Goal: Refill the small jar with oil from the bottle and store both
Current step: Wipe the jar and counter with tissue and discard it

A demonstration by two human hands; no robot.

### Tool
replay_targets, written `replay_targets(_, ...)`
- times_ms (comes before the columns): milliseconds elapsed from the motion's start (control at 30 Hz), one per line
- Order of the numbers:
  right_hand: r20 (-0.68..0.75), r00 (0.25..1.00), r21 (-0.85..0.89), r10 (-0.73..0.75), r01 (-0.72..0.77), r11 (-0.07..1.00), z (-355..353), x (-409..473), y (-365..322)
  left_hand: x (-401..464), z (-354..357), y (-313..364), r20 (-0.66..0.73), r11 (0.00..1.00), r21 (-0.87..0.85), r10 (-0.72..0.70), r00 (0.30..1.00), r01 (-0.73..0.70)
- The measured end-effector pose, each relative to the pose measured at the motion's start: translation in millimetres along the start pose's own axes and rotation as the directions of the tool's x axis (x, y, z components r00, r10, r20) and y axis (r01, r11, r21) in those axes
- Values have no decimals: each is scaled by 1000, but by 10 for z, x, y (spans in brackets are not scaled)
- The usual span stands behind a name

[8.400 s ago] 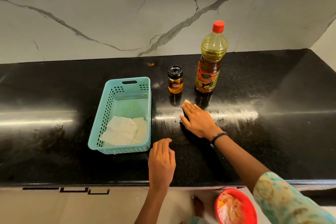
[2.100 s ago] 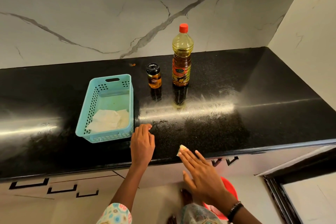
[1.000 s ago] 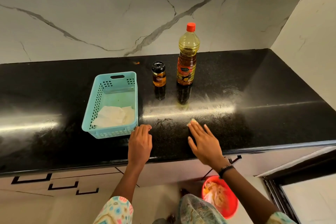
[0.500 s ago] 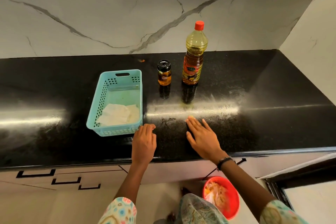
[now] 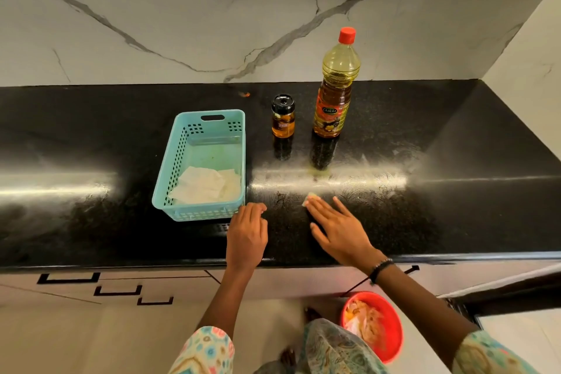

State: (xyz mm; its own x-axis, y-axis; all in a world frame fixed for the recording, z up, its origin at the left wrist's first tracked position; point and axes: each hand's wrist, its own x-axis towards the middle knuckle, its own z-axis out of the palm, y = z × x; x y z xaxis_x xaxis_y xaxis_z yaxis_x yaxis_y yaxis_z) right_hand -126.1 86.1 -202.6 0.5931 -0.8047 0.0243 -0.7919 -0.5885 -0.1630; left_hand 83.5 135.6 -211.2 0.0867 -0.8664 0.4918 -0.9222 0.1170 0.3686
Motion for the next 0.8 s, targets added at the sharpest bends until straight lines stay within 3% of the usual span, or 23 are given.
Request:
replay_targets(167, 27, 995, 21, 96, -96, 995, -32, 517, -256, -3, -15, 9, 8, 1000, 17, -2, 1000, 2)
replay_targets(300, 56, 992, 46, -114, 111, 993, 47, 386, -520, -3, -25, 9, -8, 1000, 8, 0, 1000, 0)
replay_targets(400, 61, 972, 49, -228, 225, 973, 40, 98, -339, -2, -38, 18, -18, 1000, 1, -5, 1000, 5)
replay_targets(533, 55, 994, -7, -90, 90, 996, -16, 228, -57, 3, -22, 11, -32, 1000, -14, -17, 999, 16)
replay_targets(667, 49, 998, 9, -44, 44, 999, 24, 621, -328, -13, -13, 2, -22, 1000, 9, -12, 1000, 13)
replay_targets(800, 67, 965, 73, -253, 249, 966, 57, 460, -583, -9, -17, 10, -28, 1000, 8, 1, 1000, -1)
